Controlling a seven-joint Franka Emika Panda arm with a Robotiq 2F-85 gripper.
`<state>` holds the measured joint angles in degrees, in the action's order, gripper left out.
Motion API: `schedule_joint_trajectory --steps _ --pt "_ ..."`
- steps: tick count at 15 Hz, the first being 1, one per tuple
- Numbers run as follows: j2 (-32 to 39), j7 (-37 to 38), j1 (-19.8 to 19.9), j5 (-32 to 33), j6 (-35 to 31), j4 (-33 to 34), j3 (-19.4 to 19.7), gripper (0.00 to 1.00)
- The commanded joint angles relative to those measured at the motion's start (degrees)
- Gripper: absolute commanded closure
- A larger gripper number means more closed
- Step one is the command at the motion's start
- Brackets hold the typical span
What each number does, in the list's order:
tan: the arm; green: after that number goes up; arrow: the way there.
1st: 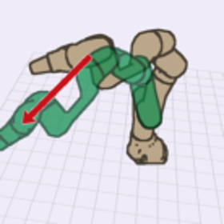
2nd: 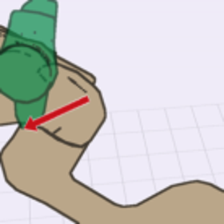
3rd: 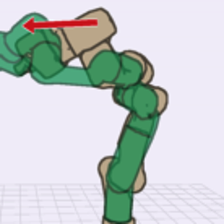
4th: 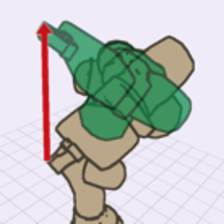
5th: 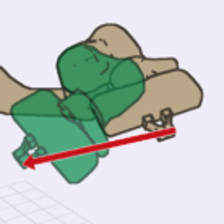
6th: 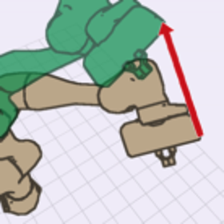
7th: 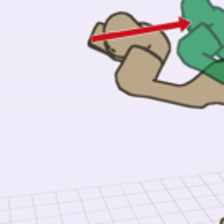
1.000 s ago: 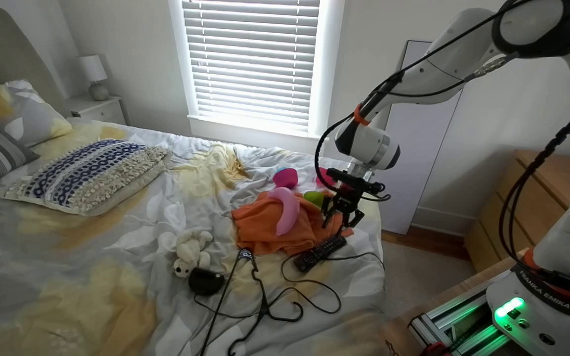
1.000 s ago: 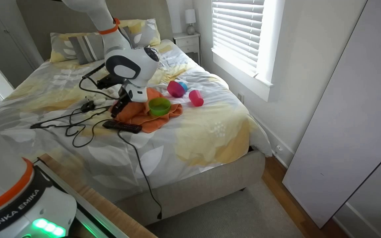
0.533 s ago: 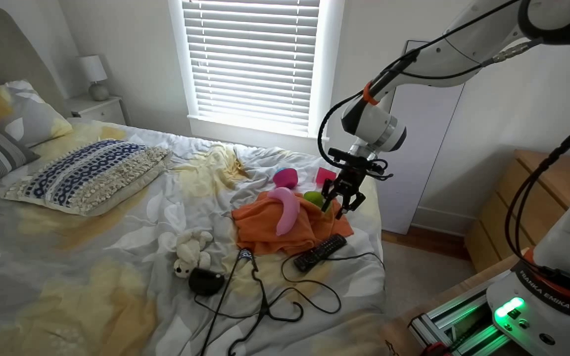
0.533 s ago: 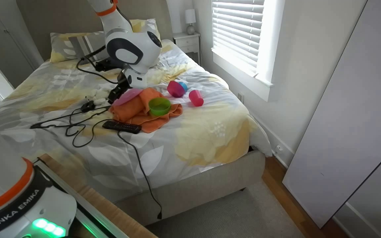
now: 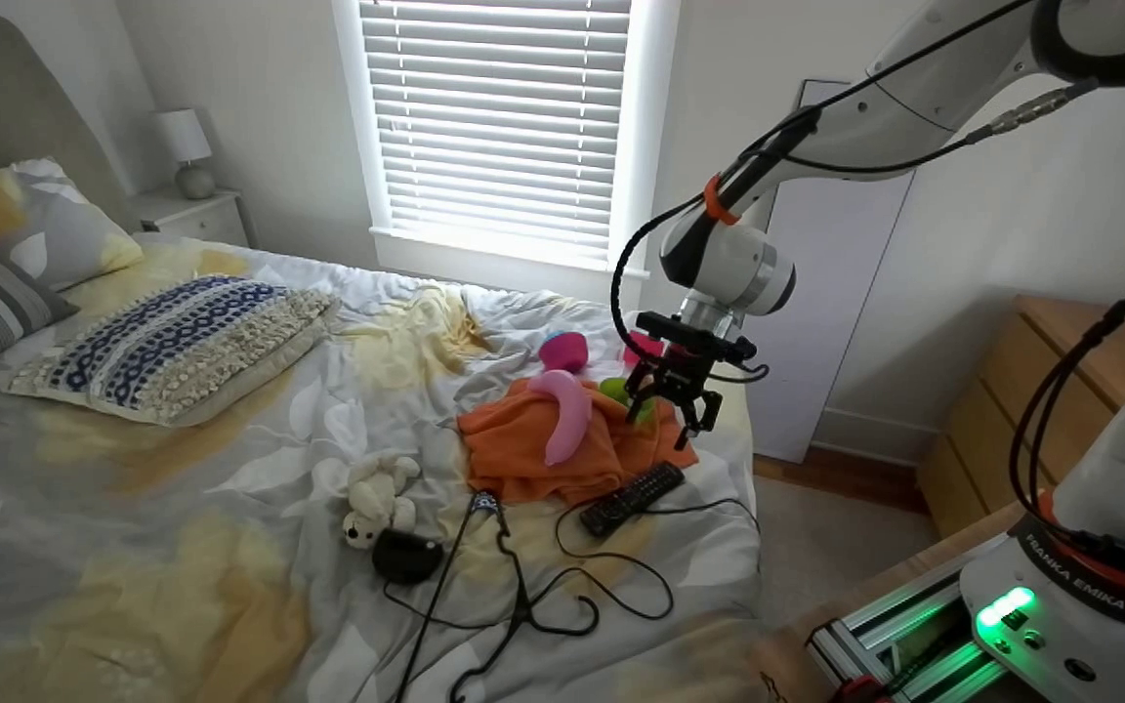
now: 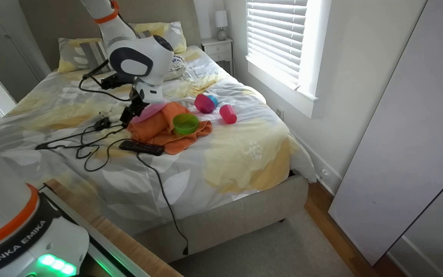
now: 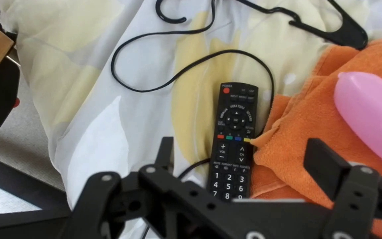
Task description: Move the remote to the right
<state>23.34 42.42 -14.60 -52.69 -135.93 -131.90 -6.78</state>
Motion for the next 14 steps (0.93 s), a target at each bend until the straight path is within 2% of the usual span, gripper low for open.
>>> schedule_joint_trajectory --steps 1,3,6,14 --pt "2.78 -1.82 -1.29 -1.97 -6.58 -0.97 -1.69 0.00" --pt "5.31 -5.15 -0.39 -5.15 -10.78 -0.28 -2.71 0.00" --pt "9.91 -10.72 1.29 -9.37 -13.13 2.14 -3.42 0.00" --pt "19.90 -15.79 2.02 -8.80 -9.89 9.23 -2.54 0.00"
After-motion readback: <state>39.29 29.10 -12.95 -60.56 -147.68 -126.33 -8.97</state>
